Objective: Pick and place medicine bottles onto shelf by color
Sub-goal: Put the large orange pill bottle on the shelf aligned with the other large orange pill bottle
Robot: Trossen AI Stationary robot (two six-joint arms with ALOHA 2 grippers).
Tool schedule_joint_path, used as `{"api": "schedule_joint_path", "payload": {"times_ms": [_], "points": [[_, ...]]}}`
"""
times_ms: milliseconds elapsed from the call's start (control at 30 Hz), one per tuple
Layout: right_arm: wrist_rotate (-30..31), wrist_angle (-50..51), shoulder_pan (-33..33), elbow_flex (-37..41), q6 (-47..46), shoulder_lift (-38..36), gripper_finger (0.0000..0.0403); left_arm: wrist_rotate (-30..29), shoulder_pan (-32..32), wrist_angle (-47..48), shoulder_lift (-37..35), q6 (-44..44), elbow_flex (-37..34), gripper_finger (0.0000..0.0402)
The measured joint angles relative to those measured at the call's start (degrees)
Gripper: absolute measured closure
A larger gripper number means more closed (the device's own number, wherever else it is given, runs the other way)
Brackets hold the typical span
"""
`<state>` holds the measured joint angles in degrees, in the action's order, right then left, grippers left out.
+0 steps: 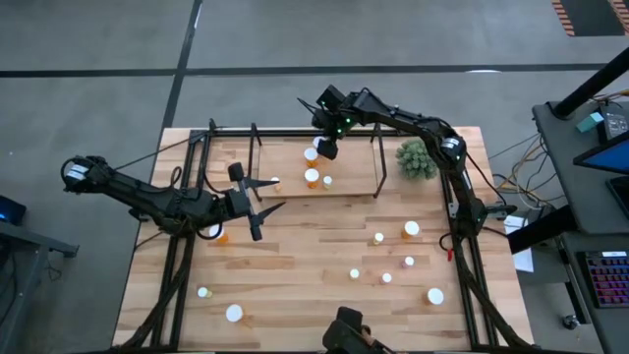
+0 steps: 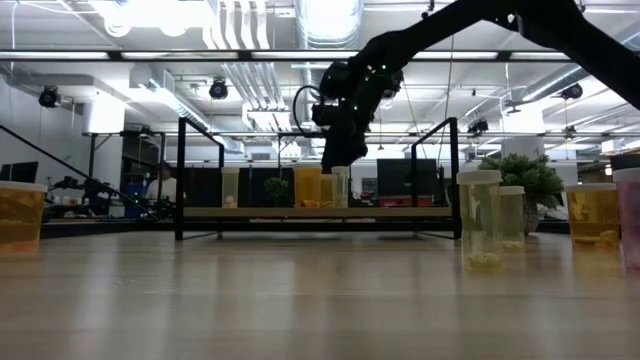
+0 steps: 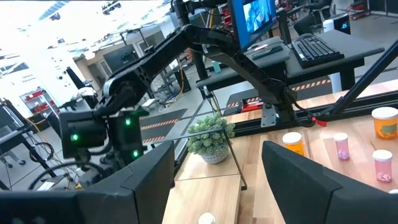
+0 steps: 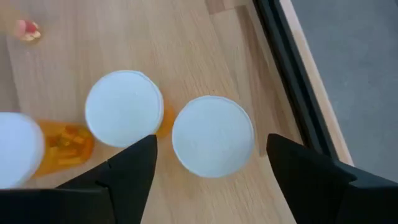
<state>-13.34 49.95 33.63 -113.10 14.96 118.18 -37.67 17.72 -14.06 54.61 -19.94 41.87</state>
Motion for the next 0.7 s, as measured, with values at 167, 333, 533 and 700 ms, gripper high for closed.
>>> {"api": "schedule_joint_path", "payload": {"times_ms": [167, 333, 533, 700], "points": [[2.06, 2.35, 0.0, 0.0, -0.01, -3.03, 0.0121, 0.0, -0.02, 0.0, 0.0, 0.0, 0.0, 0.0175], [4.72, 7.64, 0.0, 0.3, 0.98, -4.72, 0.0171, 0.0, -0.02, -0.02, 0.0, -0.02, 0.0, 0.0175], [4.55, 4.5, 0.0, 4.83, -1.65, -4.84, 0.0274, -0.02, -0.02, 0.0, 0.0, -0.01, 0.0, 0.0175], [4.56, -0.97, 0.02, 9.59, -2.41, -4.82, 0.0342, -0.02, 0.0, 0.0, 0.0, 0.0, 0.0, 0.0175]]}}
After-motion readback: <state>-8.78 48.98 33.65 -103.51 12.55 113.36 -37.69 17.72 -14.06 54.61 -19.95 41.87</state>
